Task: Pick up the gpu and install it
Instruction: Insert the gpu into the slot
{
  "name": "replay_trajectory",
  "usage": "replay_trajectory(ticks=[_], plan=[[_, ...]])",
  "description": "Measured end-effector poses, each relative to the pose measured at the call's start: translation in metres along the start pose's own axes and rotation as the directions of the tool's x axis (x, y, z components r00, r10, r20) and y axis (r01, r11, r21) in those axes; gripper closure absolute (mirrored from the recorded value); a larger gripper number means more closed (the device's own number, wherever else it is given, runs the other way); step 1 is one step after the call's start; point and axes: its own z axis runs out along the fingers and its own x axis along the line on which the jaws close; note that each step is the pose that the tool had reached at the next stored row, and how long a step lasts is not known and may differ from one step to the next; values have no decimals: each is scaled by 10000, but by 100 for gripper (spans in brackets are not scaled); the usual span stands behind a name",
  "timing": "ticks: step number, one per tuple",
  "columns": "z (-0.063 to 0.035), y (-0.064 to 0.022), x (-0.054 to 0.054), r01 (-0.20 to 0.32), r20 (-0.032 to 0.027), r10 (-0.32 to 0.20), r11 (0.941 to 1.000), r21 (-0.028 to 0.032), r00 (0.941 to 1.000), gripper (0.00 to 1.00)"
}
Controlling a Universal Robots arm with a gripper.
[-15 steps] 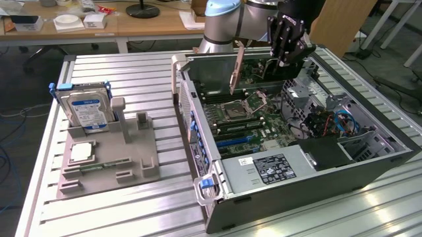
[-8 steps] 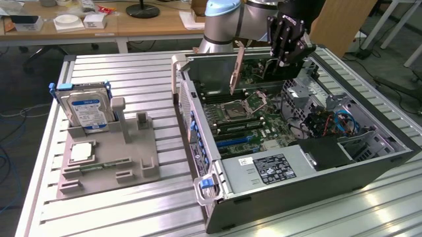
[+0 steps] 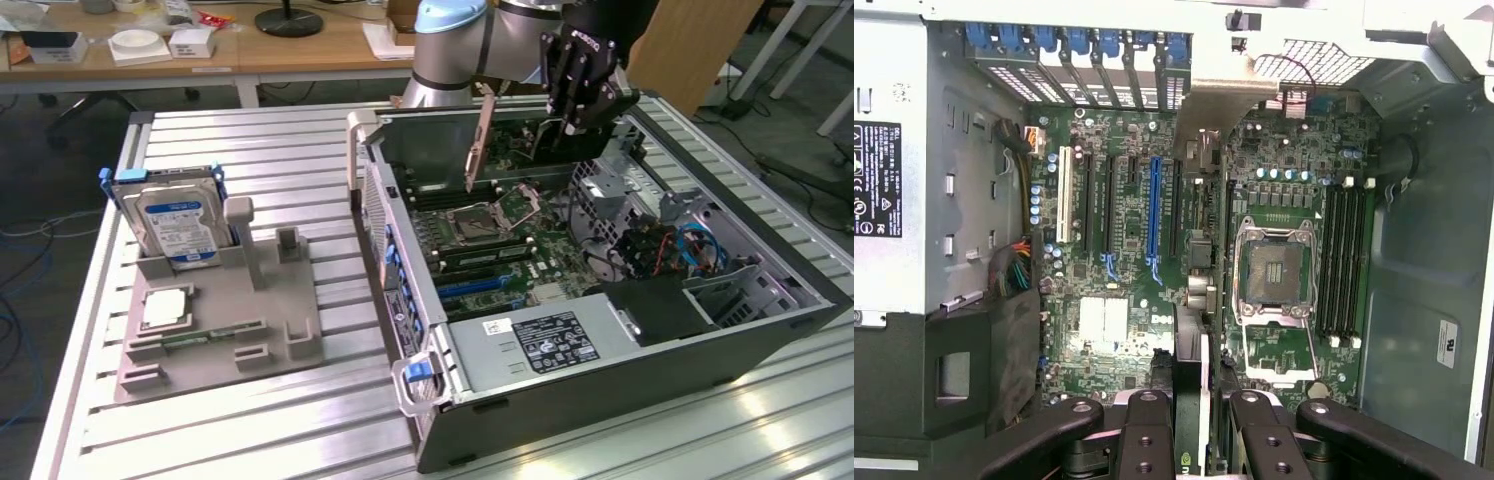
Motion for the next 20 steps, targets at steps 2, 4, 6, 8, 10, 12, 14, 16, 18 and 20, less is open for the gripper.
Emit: replay_trajectory(ticks=[2, 4, 6, 8, 10, 12, 14, 16, 18, 20], plan=[[0, 0, 0, 0, 0, 0, 10000, 0, 10000, 73], [0, 0, 0, 0, 0, 0, 10000, 0, 10000, 73], [0, 1, 0, 2, 0, -2, 10000, 0, 10000, 73], [1, 12, 0, 0, 1, 0, 10000, 1, 10000, 73], [1, 38, -1, 0, 1, 0, 10000, 0, 10000, 73], [1, 56, -2, 1, 0, -1, 10000, 0, 10000, 73], [2, 74, -2, 0, 0, 0, 10000, 0, 10000, 73], [4, 99, -3, 1, -1, -1, 10000, 0, 10000, 73], [25, 108, -3, -1, 1, 1, 10000, 0, 10000, 73], [61, 108, -3, 1, 0, -1, 10000, -1, 10000, 73]])
